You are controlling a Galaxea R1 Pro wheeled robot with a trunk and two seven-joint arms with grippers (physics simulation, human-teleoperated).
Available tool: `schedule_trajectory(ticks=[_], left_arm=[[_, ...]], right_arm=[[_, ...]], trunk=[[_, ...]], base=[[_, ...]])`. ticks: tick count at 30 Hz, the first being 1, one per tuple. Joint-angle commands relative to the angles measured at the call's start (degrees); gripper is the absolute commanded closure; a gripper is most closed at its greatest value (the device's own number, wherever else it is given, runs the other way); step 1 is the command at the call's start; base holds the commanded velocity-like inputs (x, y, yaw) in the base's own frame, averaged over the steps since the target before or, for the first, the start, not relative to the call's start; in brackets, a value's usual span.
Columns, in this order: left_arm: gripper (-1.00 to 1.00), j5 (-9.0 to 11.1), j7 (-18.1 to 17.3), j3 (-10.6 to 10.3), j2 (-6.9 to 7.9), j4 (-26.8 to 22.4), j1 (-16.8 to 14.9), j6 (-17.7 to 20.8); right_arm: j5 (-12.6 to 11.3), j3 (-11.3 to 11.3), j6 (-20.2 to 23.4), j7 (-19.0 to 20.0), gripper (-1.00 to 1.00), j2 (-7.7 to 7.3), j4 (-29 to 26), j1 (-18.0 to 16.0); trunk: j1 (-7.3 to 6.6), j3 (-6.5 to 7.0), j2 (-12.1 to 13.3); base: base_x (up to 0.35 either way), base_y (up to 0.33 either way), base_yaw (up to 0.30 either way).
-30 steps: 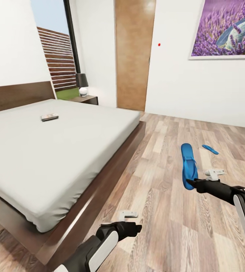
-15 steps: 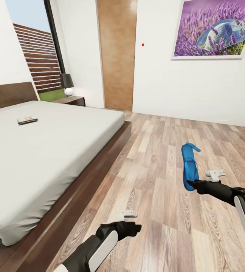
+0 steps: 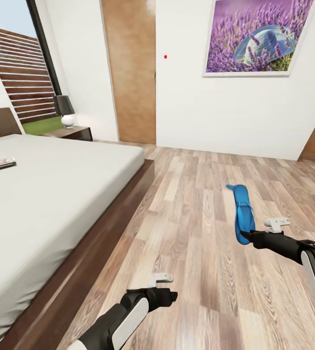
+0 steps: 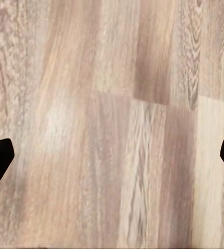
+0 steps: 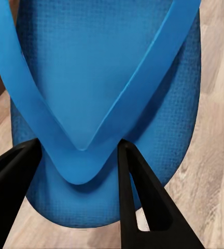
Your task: In the bedroom, move the book from the bed onto either nightstand, and place the two sandals side by side next to the bed.
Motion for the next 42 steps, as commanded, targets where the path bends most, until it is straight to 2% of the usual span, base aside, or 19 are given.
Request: schedule_trajectory(ticks=[1, 16, 42], left_arm=[[-1.00, 0.6, 0.5, -0.1, 0.04, -0.1, 0.0, 0.1], [-1.00, 0.5, 0.5, -0.1, -0.03, 0.1, -0.1, 0.1], [-1.00, 0.5, 0.1, -0.1, 0.17, 0.1, -0.1, 0.0]], right_arm=[[0.0, -0.1, 0.4, 0.5, 1.00, 0.00, 0.0, -0.1], [-0.1, 0.1, 0.4, 0.5, 1.00, 0.02, 0.0, 0.0], [0.0, 0.2, 0.3, 0.5, 1.00, 0.06, 0.0, 0.1]], trunk=[[0.02, -0.05, 0.0], [0.02, -0.05, 0.0], [0.02, -0.05, 0.0]], base=[[0.311, 0.097, -0.250], [0.288, 0.134, -0.257], [0.327, 0.009, -0.258]])
